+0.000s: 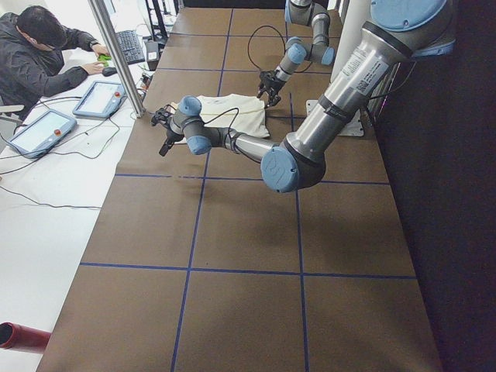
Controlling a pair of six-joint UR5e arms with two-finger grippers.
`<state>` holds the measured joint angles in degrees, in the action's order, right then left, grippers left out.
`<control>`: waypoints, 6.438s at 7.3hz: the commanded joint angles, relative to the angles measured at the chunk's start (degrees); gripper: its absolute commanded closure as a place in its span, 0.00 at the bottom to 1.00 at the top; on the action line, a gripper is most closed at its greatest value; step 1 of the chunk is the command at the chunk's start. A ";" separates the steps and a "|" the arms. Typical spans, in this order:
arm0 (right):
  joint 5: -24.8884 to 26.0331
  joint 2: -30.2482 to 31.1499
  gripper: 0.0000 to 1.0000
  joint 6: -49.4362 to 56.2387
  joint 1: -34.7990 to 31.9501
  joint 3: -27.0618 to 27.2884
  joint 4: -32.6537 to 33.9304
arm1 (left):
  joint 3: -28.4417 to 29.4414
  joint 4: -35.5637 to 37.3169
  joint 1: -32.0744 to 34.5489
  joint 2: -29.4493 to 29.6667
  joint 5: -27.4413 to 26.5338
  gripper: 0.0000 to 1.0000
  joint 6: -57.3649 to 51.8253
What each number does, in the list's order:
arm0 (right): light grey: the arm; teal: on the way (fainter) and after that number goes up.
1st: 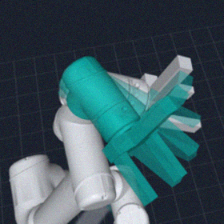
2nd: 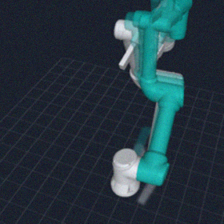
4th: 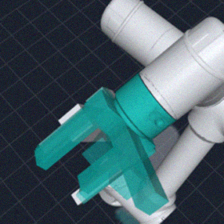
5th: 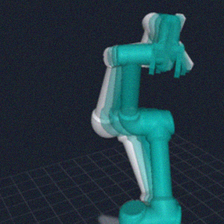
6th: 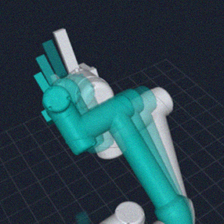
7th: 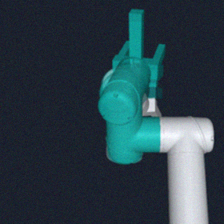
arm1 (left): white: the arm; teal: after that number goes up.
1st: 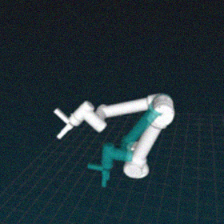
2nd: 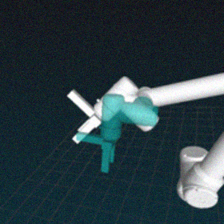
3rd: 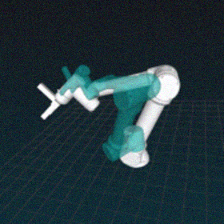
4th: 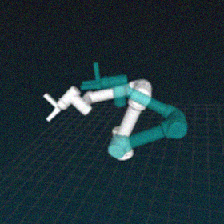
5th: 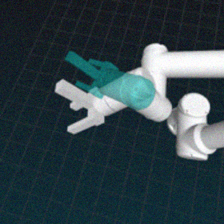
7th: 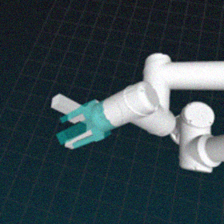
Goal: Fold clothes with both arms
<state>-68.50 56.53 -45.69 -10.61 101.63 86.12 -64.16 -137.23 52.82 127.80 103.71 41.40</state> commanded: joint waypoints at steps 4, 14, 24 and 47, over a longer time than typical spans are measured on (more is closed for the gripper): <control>0.13 0.07 0.60 -0.01 -1.34 0.85 -0.25 | 0.00 0.04 0.00 0.00 0.00 0.00 0.00; -0.05 -0.11 0.77 -0.98 0.76 0.68 -0.34 | 0.00 -0.05 -0.09 -0.44 0.00 0.00 -0.09; -0.31 9.98 1.00 -14.91 0.06 8.67 -0.17 | -0.09 -0.14 -0.53 -0.44 0.00 0.00 0.00; -22.36 2.62 0.00 -0.52 -24.28 -8.75 -3.50 | -3.67 -2.07 -2.46 -2.45 0.09 0.00 4.38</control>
<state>-89.66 58.48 -45.79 -33.51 91.47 82.88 -66.01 -139.38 50.63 126.13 103.73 44.08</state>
